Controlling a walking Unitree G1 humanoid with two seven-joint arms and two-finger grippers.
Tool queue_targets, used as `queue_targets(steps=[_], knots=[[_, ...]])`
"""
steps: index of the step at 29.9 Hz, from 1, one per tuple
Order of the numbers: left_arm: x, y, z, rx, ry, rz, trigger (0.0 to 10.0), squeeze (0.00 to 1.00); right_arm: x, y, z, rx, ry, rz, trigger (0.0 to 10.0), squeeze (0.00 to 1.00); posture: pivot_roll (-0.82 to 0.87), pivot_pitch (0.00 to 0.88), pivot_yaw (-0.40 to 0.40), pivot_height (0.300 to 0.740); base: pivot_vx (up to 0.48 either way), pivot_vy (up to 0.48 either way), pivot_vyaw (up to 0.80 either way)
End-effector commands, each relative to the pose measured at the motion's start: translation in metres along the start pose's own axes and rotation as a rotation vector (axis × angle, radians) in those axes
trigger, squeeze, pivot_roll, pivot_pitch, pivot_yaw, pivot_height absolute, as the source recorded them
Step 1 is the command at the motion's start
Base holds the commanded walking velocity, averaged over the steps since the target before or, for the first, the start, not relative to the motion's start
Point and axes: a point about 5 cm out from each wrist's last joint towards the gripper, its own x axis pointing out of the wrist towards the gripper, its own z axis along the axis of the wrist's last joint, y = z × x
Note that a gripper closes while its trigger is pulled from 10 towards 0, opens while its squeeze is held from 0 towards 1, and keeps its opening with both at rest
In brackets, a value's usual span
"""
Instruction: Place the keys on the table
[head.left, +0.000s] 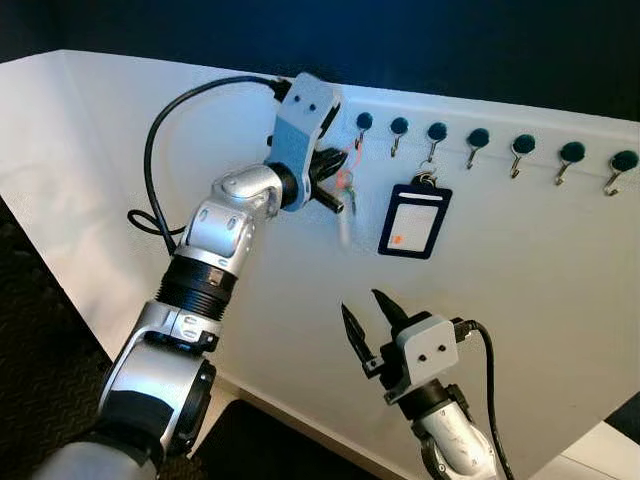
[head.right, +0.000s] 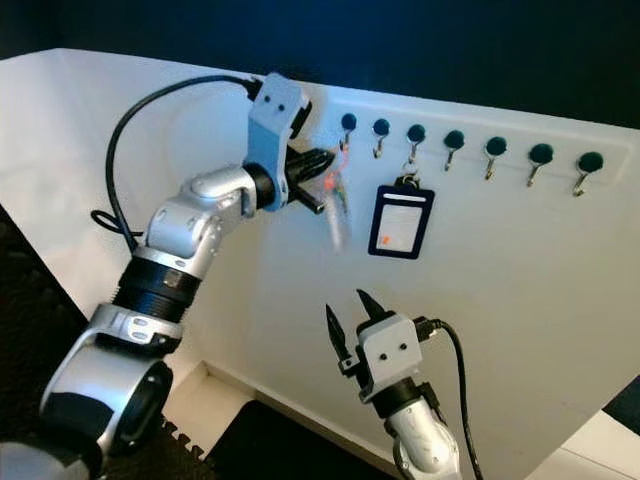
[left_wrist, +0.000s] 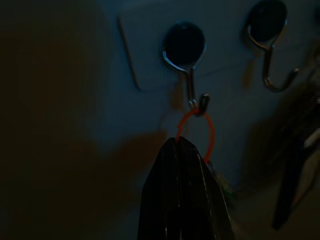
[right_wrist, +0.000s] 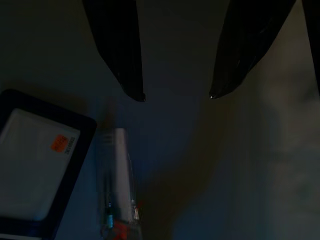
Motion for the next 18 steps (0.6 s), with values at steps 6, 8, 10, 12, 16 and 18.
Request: queue_targets(steps=[6,8,10,12,16,18], knots=[[-0.006,0.008,0.015,0.058,0.022,-0.038,10.0,0.0,0.0,-0.001,0.006,0.012,-0.002,-0.013,10.0,0.0,0.1,0.152,0.086,0.74,0.0,0.0,0.0],[-0.007,0.01,0.02,0.067,0.007,-0.029,10.0,0.0,0.0,-0.001,0.006,0.014,0.001,-0.016,10.0,0.0,0.1,0.153,0.085,0.74,0.0,0.0,0.0],[-0.007,0.011,0.023,0.071,0.0,-0.024,10.0,0.0,-0.001,-0.001,0.007,0.015,0.002,-0.016,10.0,0.0,0.1,0.153,0.085,0.74,0.0,0.0,0.0],[-0.008,0.013,0.031,0.079,-0.021,-0.016,10.0,0.0,-0.001,0.0,0.007,0.018,0.004,-0.014,10.0,0.0,0.1,0.154,0.081,0.74,0.0,0.0,0.0],[-0.011,0.014,0.04,0.088,-0.052,-0.004,10.0,0.0,-0.001,0.0,0.007,0.019,0.006,-0.011,10.0,0.0,0.1,0.155,0.078,0.74,0.0,0.0,0.0],[-0.012,0.013,0.046,0.097,-0.07,-0.004,10.0,0.0,-0.001,0.0,0.007,0.019,0.009,-0.009,10.0,0.0,0.1,0.156,0.076,0.74,0.0,0.0,0.0]])
